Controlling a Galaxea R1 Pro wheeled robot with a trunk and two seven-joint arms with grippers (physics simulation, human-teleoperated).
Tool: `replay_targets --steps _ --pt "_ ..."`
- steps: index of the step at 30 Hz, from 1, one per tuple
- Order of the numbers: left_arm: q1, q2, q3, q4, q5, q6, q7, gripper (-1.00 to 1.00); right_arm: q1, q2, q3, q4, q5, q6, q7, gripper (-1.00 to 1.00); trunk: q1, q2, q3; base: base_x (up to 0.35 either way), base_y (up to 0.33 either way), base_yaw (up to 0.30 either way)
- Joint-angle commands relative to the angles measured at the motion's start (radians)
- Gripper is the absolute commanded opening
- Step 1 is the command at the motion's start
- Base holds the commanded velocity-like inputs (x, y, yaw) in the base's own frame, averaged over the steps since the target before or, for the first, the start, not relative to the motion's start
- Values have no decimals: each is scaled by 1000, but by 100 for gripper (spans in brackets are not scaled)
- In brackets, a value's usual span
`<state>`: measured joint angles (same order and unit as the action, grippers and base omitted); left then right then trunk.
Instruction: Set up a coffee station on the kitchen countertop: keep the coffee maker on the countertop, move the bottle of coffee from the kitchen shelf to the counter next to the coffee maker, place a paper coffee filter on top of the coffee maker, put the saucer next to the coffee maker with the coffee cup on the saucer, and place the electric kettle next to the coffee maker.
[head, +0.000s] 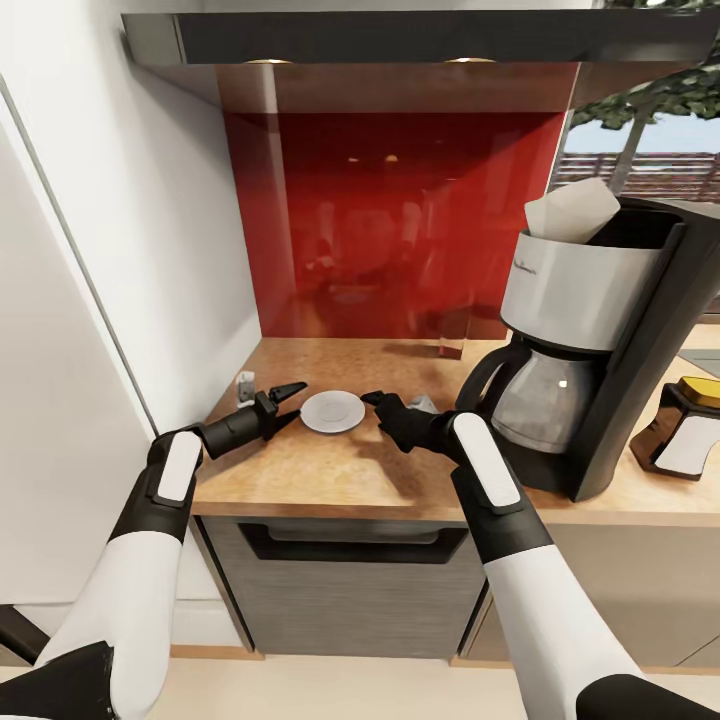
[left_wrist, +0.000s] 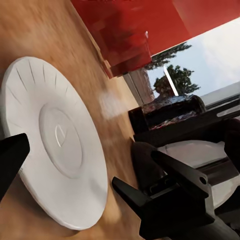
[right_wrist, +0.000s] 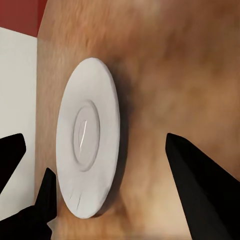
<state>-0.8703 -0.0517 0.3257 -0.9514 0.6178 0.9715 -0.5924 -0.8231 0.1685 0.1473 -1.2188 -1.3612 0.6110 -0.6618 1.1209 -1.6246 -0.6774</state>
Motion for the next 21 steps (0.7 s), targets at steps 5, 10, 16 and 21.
replay_targets --steps 5,10,16,21 --pt "-1 -2 3 -1 -15 -33 -5 100 -1 0 1 -1 -9 3 -10 100 0 0 -1 0 0 0" --pt "-1 -3 3 -4 -15 -55 -5 100 -1 0 1 -1 -9 3 -10 100 0 0 -1 0 0 0" --pt "-1 -3 3 -8 -15 -63 -6 100 -1 0 1 -1 -9 3 -10 100 0 0 -1 0 0 0" --pt "-1 -3 3 -11 -15 -64 -6 100 -1 0 1 -1 -9 3 -10 100 0 0 -1 0 0 0"
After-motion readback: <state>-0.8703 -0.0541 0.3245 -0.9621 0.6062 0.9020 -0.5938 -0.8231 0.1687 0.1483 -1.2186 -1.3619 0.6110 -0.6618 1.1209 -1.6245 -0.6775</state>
